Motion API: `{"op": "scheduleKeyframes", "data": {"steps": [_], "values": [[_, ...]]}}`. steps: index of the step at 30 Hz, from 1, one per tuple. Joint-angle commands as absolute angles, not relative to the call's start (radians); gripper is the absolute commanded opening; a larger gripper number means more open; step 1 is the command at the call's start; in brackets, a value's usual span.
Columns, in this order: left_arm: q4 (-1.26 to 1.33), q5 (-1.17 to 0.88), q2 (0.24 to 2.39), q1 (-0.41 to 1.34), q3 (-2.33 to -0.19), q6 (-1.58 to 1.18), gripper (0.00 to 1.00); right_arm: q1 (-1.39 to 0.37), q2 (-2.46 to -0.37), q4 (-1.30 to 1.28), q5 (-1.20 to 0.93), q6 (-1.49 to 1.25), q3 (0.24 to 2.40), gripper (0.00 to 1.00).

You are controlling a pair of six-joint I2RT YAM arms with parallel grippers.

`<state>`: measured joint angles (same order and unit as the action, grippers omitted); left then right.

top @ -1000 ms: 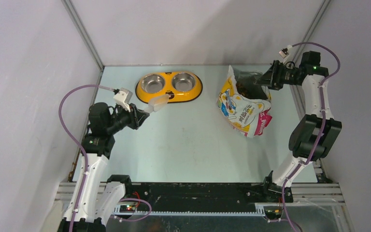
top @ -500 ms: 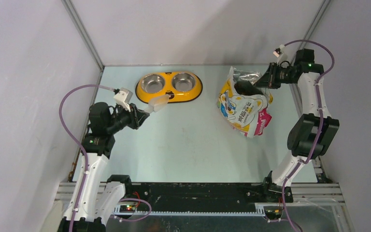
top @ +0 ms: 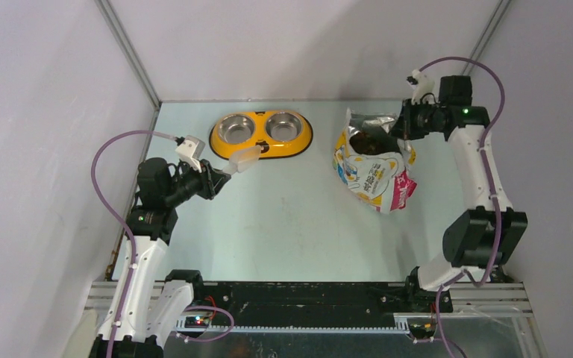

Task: Serve the pet food
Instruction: Pick up the pet food bag at the center of the board.

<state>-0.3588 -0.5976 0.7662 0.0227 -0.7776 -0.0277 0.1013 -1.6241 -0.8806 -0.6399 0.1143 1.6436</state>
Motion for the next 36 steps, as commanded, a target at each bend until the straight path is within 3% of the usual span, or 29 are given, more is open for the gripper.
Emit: {"op": "scheduleKeyframes", "data": {"steps": [1, 9, 18, 26, 36], "values": [[-0.316, -0.592, 0.761, 0.014, -0.778, -0.039, 0.0, -0.004, -1.436, -0.735, -0.45, 0.093, 1.568, 0.0], [-0.318, -0.573, 0.762, 0.014, -0.781, -0.035, 0.0, -0.176, -1.351, -0.607, -0.373, 0.09, 1.464, 0.0], [-0.334, -0.536, 0.79, 0.02, -0.817, -0.017, 0.0, -0.33, -1.416, -0.56, -0.05, -0.109, 1.462, 0.0], [-0.448, -0.412, 0.963, 0.148, -1.019, 0.088, 0.0, -0.498, -1.512, -0.555, 0.269, -0.201, 1.512, 0.0], [-0.422, -0.418, 1.009, 0.288, -1.173, 0.058, 0.0, -0.601, -1.621, -0.656, 0.288, -0.219, 1.685, 0.0]]}}
